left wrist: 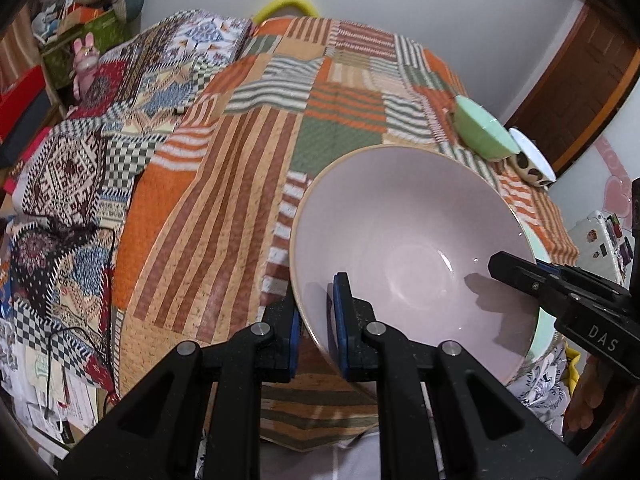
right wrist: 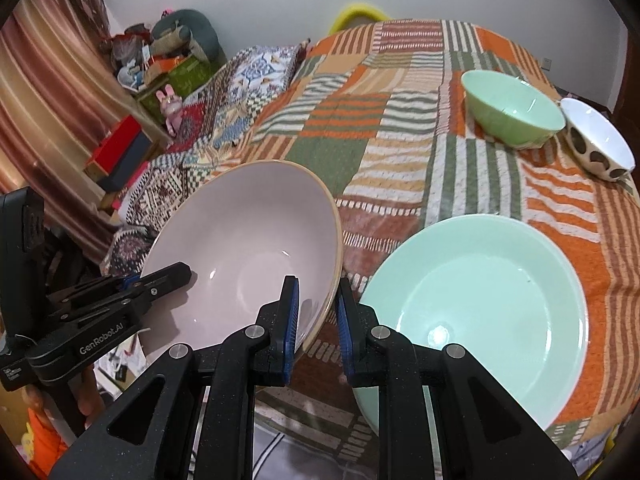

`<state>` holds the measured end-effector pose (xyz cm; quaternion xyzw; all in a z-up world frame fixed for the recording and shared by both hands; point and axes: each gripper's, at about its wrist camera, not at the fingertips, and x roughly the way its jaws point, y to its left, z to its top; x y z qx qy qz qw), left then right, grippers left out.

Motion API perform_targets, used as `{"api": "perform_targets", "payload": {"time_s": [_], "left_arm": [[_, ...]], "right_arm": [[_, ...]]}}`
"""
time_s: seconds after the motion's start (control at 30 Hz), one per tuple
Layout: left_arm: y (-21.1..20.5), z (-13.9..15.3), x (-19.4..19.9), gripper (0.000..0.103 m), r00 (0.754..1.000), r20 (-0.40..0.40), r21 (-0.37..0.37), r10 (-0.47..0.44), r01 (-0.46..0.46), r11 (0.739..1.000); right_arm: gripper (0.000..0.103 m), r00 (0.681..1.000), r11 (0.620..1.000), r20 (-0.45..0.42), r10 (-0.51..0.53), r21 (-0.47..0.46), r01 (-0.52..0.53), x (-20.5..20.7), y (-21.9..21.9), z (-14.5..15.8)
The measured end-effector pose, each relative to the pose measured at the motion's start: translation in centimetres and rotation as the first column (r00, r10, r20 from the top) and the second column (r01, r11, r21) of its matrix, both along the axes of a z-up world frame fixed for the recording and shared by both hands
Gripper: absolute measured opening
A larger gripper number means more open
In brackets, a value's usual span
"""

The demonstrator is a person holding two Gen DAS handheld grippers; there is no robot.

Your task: Organize plates and bowls

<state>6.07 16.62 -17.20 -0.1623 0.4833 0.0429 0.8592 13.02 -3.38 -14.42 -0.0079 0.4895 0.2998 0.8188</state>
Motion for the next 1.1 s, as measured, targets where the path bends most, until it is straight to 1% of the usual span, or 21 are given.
{"api": "perform_targets", "payload": {"time_s": [0.23, 0.43, 0.63, 0.77, 0.93, 1.07, 1.1], "left_arm": [[1.2, -2.5, 0.3, 0.014, 0.999, -0.047, -0.008, 0.021, -0.021, 1.0], [1.6, -3.8, 0.5, 0.014, 0.997, -0.066, -0.012, 0.027, -0.028, 1.0], [1.3, -4.8, 0.6, 0.015, 0.997, -0.062, -0.001, 0.037, -0.037, 0.999], [1.2, -5.0, 0.4, 0.016, 0.997, -0.055, -0.001, 0.058, -0.058, 0.998], [1.0, -4.9, 0.2, 0.016, 0.997, -0.066, -0.009, 0.046, -0.047, 0.999], [0.9, -4.0, -0.2, 0.016, 0.997, -0.062, -0.005, 0.051, -0.051, 0.999], [1.0, -3.6, -0.3, 0.019, 0.997, -0.056, -0.001, 0.055, -0.056, 0.998]], "right_arm": [[0.016, 0.999, 0.998, -0.032, 0.023, -0.05, -0.025, 0.2, 1.6, -1.8], [0.016, 0.998, 0.997, -0.05, 0.029, -0.069, -0.032, 0.6, 2.3, -2.8], [0.017, 0.999, 0.994, -0.024, 0.037, -0.101, -0.039, 0.8, 2.9, -3.3], [0.02, 0.998, 0.993, -0.02, 0.051, -0.102, -0.053, 0.9, 3.2, -3.4], [0.02, 0.997, 0.992, -0.044, 0.058, -0.114, -0.062, 0.8, 2.9, -3.4], [0.023, 0.998, 0.995, -0.038, 0.052, -0.086, -0.055, 0.7, 2.0, -2.5], [0.024, 0.998, 0.996, -0.028, 0.05, -0.075, -0.052, 0.6, 1.7, -2.0]]}}
